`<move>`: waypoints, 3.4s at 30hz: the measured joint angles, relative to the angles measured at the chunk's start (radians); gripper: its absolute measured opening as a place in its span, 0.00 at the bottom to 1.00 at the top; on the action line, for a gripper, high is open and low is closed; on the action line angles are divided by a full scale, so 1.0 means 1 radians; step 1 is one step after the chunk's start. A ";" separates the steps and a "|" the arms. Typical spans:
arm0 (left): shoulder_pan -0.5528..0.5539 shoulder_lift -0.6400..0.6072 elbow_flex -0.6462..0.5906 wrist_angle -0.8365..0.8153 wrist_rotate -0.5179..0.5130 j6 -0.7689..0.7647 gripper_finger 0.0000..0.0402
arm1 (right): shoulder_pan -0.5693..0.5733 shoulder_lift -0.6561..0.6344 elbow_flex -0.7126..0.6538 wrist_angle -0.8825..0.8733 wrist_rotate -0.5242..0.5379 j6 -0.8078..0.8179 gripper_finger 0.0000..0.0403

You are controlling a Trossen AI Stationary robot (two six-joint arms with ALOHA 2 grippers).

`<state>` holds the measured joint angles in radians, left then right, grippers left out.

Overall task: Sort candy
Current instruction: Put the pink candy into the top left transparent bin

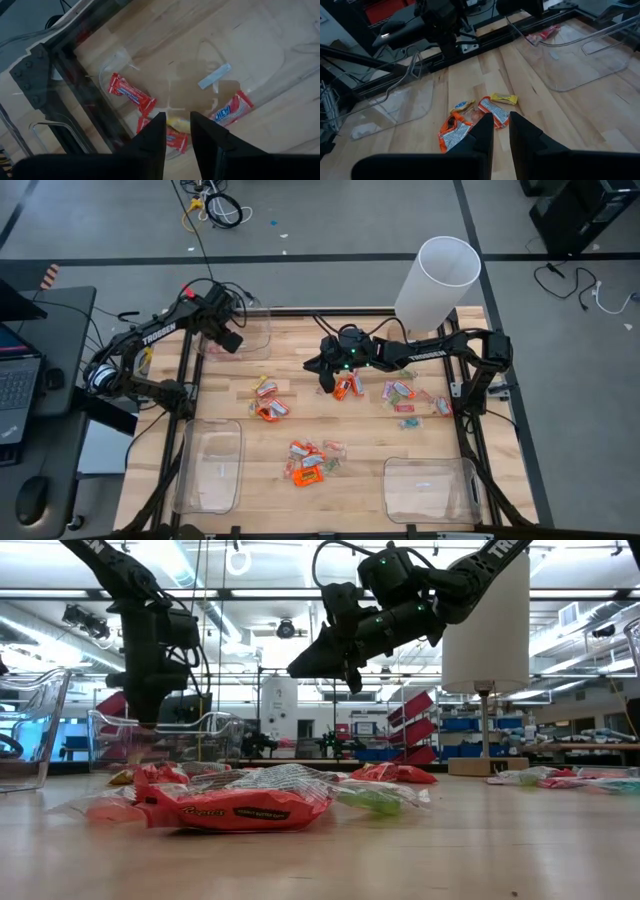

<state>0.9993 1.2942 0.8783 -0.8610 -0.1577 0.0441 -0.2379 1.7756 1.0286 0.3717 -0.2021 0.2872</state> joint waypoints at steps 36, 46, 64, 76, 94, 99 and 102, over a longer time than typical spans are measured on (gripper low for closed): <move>-0.115 -0.077 0.193 0.048 0.294 0.034 0.28 | -0.030 0.000 0.000 -0.420 0.394 -0.075 0.12; -0.245 -0.199 0.193 0.107 0.312 -0.001 0.28 | -0.051 0.000 0.000 -0.630 0.402 0.151 0.12; -0.387 -0.237 0.192 0.110 0.309 -0.009 0.28 | -0.028 0.000 0.000 -0.784 0.398 -0.075 0.12; -0.458 -0.237 0.192 0.109 0.307 -0.023 0.28 | -0.014 0.000 0.000 -0.861 0.439 -0.404 0.17; -0.559 -0.236 0.192 0.109 0.307 -0.008 0.28 | 0.003 -0.001 0.000 -0.843 0.422 -0.693 0.31; -0.578 -0.236 0.192 0.109 0.307 -0.003 0.28 | 0.003 0.005 0.000 -0.836 0.422 -0.713 0.31; -0.588 -0.236 0.192 0.109 0.307 -0.003 0.28 | -0.003 0.006 -0.010 -0.818 0.422 -0.720 0.32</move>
<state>0.4114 1.0580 1.0698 -0.7521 0.1490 0.0406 -0.2407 1.7817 1.0190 -0.4458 0.2194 -0.4332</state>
